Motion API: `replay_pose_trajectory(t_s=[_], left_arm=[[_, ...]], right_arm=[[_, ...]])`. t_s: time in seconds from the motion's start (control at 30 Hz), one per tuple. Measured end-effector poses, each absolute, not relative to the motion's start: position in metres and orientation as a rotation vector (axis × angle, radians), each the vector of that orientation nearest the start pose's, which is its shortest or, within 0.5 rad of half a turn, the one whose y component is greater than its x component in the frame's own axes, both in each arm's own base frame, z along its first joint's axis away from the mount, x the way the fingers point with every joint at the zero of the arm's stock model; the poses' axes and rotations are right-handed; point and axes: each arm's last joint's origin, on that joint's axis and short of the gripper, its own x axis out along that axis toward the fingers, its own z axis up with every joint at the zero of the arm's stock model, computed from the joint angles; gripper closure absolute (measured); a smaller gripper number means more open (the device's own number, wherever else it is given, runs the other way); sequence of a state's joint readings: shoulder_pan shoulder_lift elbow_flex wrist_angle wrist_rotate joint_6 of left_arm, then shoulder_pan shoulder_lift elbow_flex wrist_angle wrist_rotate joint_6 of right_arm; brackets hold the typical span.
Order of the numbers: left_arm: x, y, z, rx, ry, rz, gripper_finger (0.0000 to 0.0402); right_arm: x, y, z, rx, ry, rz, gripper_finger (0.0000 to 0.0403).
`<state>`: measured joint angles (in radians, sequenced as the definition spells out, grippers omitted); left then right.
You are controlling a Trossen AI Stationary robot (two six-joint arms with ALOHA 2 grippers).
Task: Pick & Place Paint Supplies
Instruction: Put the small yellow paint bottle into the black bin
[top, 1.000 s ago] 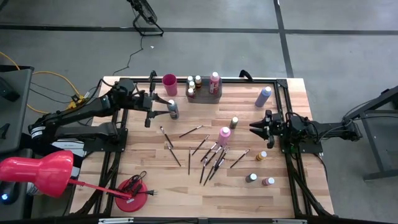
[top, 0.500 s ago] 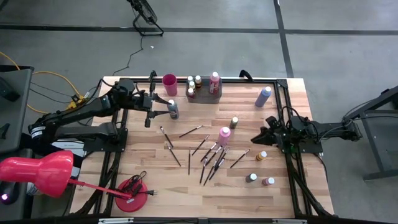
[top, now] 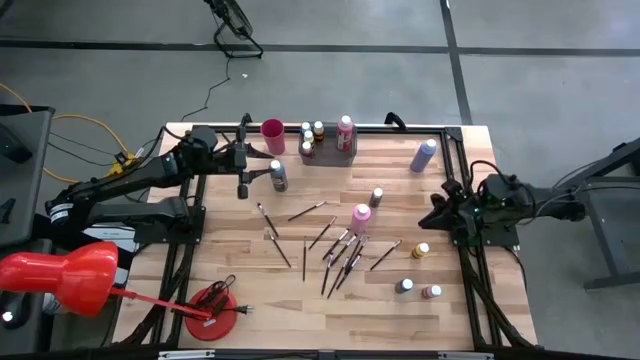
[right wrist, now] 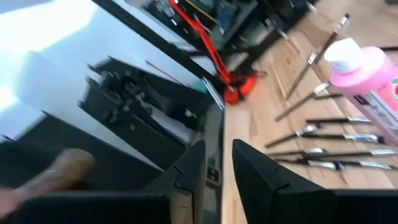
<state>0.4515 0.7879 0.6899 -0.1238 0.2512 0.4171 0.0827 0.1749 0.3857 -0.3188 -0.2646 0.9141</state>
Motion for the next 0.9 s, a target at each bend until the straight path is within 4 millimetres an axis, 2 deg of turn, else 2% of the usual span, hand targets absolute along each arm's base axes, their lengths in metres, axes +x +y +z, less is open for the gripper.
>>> replay_pose_trajectory(t_s=[0.13,0.33,0.57,0.8,0.9], left_arm=[[0.162,0.071,0.305,0.336,0.252,0.152,0.0249],[0.162,0.071,0.305,0.336,0.253,0.152,0.0249],[0.162,0.071,0.305,0.336,0.253,0.154,0.0249],[0.162,0.071,0.305,0.336,0.252,0.154,0.0249],[0.162,0.071,0.305,0.336,0.252,0.154,0.0249]], right_arm=[[0.084,0.018,0.277,0.864,0.344,0.284,0.0351],[0.105,0.032,0.297,0.82,0.536,0.308,0.0362],[0.127,0.058,0.288,0.789,0.815,0.164,0.0365],[0.116,0.065,0.27,1.02,1.063,-0.124,0.0365],[0.115,0.065,0.268,1.075,1.103,-0.177,0.0365]])
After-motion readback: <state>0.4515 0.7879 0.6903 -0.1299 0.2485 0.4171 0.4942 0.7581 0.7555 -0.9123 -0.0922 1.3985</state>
